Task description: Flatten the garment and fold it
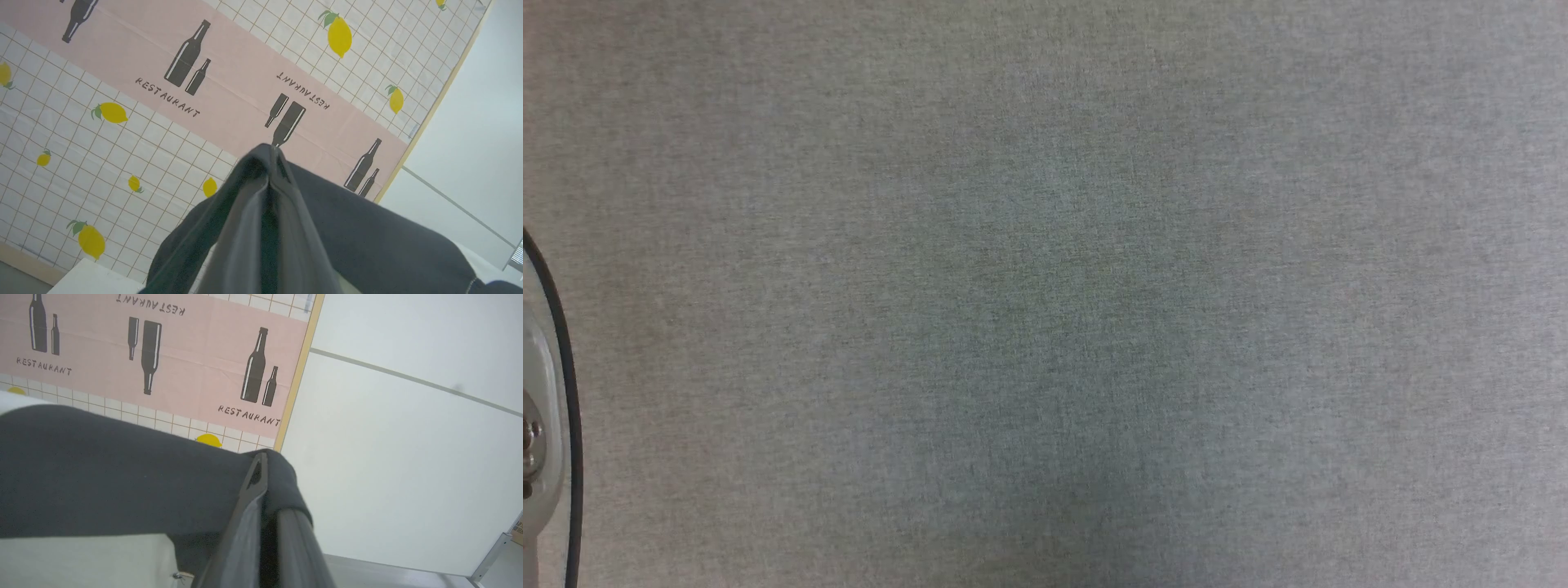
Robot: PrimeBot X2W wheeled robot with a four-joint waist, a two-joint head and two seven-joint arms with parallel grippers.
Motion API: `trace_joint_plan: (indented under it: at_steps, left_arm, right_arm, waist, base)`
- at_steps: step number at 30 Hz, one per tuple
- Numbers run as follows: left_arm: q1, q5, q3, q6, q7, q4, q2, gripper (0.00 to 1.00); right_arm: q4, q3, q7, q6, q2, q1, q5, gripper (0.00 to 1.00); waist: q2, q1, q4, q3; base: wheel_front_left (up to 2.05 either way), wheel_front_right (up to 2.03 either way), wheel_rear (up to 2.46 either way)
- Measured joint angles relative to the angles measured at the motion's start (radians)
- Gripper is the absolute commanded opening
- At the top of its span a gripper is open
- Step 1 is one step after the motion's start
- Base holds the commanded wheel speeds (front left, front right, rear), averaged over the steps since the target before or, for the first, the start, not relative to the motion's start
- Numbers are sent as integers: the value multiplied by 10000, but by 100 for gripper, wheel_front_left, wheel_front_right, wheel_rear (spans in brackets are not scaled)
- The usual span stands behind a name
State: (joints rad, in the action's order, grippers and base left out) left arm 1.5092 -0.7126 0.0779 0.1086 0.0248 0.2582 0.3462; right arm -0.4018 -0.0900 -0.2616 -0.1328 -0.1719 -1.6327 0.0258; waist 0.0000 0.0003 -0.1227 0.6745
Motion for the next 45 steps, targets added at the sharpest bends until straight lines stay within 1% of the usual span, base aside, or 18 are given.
trace_joint_plan:
  at_steps: [2, 5, 9, 12, 15, 19, 22, 25, 28, 33, 38, 41, 45]
  left_arm:
    - [-160, -15, -105, -174, 46, 376, -2, 0]
    - [-727, -15, -263, -322, 184, 809, 19, 0]
    - [-2094, 142, -677, -554, 462, 1409, 163, 0]
    - [-3247, 633, -1172, -771, 800, 1609, 529, 0]
    - [-4521, 662, -1363, -830, 1118, 1515, 679, 0]
    - [-6777, 531, -1588, -853, 1716, 920, 667, 0]
    - [-8587, 228, -1672, -734, 2238, 217, 508, 0]
    - [-10288, -27, -1808, -564, 2759, -568, 470, 0]
    - [-11761, -230, -1862, -395, 3101, -1340, 433, 0]
    - [-13609, -679, -1789, -58, 3381, -2543, 314, 0]
    - [-14722, -815, -1662, 186, 3478, -3333, 268, 0]
    - [-15288, -826, -1597, 313, 3561, -3777, 303, 0]
    - [-15976, -961, -1603, 506, 3735, -4220, 286, 0]
  right_arm:
    - [-378, 36, 73, 0, -36, 59, -119, 0]
    - [-784, 309, 127, 0, -205, 473, -389, 0]
    - [-1110, 911, 132, 0, -362, 1767, -1114, 0]
    - [-1060, 1436, -38, 0, -575, 2993, -1806, 0]
    - [-698, 1820, -207, 0, -876, 4345, -2539, 0]
    - [228, 2123, -579, 0, -1187, 6504, -3400, 0]
    - [1170, 2042, -796, 0, -1333, 8255, -3768, 0]
    - [2142, 1676, -1106, 0, -1340, 10024, -3852, 0]
    - [3039, 1129, -1394, 0, -1154, 11668, -3779, 0]
    - [4502, 178, -1985, 0, -464, 13714, -3534, 0]
    - [5825, -573, -2805, 0, 196, 15151, -3329, 0]
    - [6679, -1047, -3423, 0, 485, 15928, -3101, 0]
    - [7438, -1496, -4276, 0, 840, 16889, -2884, 0]
  waist:
    - [0, 0, 52, 47]
    - [0, -1, 164, 60]
    - [0, -1, 264, -37]
    - [0, -1, 298, -250]
    - [0, -2, 335, -570]
    - [0, -3, 385, -1147]
    - [0, -3, 441, -1637]
    - [0, -4, 518, -2147]
    - [0, -4, 609, -2649]
    - [0, -4, 786, -3440]
    - [0, -4, 993, -4055]
    - [0, -4, 1145, -4362]
    - [0, -4, 1314, -4638]
  base:
    - [0, 0, 0]
    - [0, 0, 0]
    - [0, 0, 0]
    - [0, 0, 0]
    - [0, 0, 0]
    - [0, 0, 0]
    - [0, 0, 0]
    - [0, 0, 0]
    - [0, 0, 0]
    - [0, 0, 0]
    - [0, 0, 0]
    - [0, 0, 0]
    - [0, 0, 0]
